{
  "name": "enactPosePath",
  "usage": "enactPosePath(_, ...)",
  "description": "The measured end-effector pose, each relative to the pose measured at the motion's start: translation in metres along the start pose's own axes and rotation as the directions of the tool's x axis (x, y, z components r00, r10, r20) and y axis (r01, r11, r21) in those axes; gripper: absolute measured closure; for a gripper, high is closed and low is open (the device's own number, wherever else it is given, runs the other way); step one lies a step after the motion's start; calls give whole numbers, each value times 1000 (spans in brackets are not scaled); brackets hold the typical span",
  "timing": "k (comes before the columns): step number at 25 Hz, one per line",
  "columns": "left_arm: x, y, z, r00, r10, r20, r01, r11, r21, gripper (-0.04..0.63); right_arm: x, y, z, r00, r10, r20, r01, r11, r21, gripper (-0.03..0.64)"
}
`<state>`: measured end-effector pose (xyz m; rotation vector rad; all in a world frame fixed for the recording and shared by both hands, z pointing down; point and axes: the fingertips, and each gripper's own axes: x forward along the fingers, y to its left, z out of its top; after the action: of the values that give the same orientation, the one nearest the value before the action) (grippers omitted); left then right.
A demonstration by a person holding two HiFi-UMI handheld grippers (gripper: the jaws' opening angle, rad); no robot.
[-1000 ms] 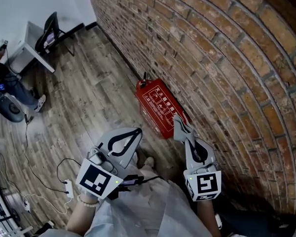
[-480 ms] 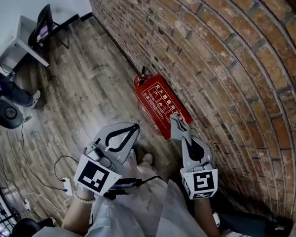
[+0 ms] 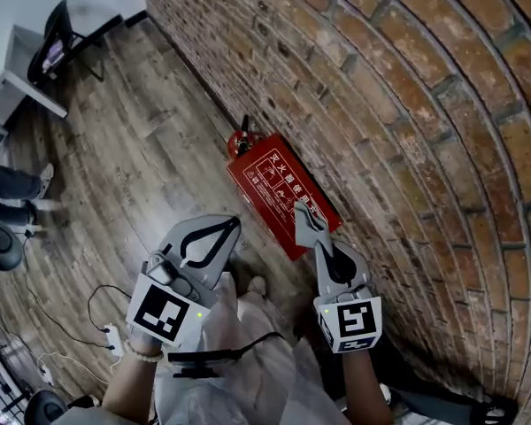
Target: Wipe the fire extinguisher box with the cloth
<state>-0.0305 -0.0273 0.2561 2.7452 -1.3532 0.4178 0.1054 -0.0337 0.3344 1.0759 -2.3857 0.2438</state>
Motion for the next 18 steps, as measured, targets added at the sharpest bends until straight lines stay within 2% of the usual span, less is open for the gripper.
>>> enactPosePath(8,36,25,-41,999,-40,-31,40,999,-7,597,66,-10,0,1000,-14,-1,14,1000,12,598)
enactPosePath(18,68,48,-84,994,-79,-69,81,996,22,597,144,-13,-18,1000,-5,-21,5,1000,21,598)
